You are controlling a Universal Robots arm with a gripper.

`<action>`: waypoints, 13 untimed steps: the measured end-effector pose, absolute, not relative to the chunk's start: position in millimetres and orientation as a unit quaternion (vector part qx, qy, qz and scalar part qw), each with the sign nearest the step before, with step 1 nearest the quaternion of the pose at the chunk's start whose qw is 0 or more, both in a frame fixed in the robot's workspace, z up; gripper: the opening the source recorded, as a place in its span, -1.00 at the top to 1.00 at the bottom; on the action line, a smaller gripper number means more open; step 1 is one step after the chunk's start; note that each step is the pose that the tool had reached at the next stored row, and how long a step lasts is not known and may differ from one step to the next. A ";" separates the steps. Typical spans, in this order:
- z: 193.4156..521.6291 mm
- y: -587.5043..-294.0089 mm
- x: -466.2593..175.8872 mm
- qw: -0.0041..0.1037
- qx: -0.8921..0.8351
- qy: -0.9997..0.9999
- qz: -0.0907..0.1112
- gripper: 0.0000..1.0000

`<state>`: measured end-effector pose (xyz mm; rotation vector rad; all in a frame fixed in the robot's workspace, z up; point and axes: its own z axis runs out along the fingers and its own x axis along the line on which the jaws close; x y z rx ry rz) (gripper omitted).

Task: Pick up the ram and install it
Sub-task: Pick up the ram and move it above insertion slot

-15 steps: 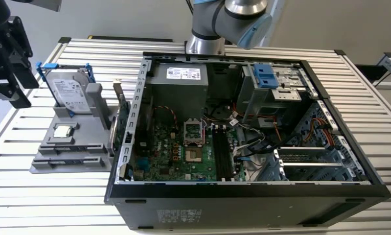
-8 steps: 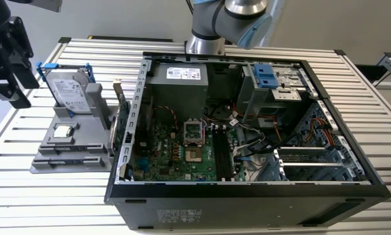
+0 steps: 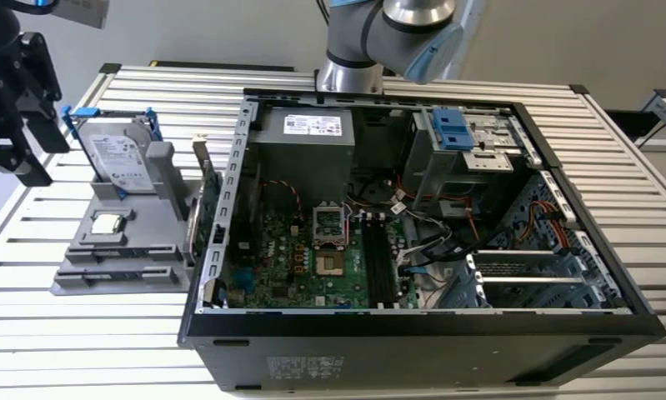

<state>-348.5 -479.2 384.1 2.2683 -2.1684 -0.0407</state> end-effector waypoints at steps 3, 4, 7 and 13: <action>383.5 -479.2 -348.5 0.002 0.722 -0.692 -0.013 -1.00; 383.5 -479.2 -348.5 0.002 0.722 -0.692 -0.013 -1.00; 383.0 -479.1 -348.4 0.001 0.722 -0.692 -0.013 -1.00; 379.2 -478.7 -348.5 0.001 0.722 -0.692 -0.013 -1.00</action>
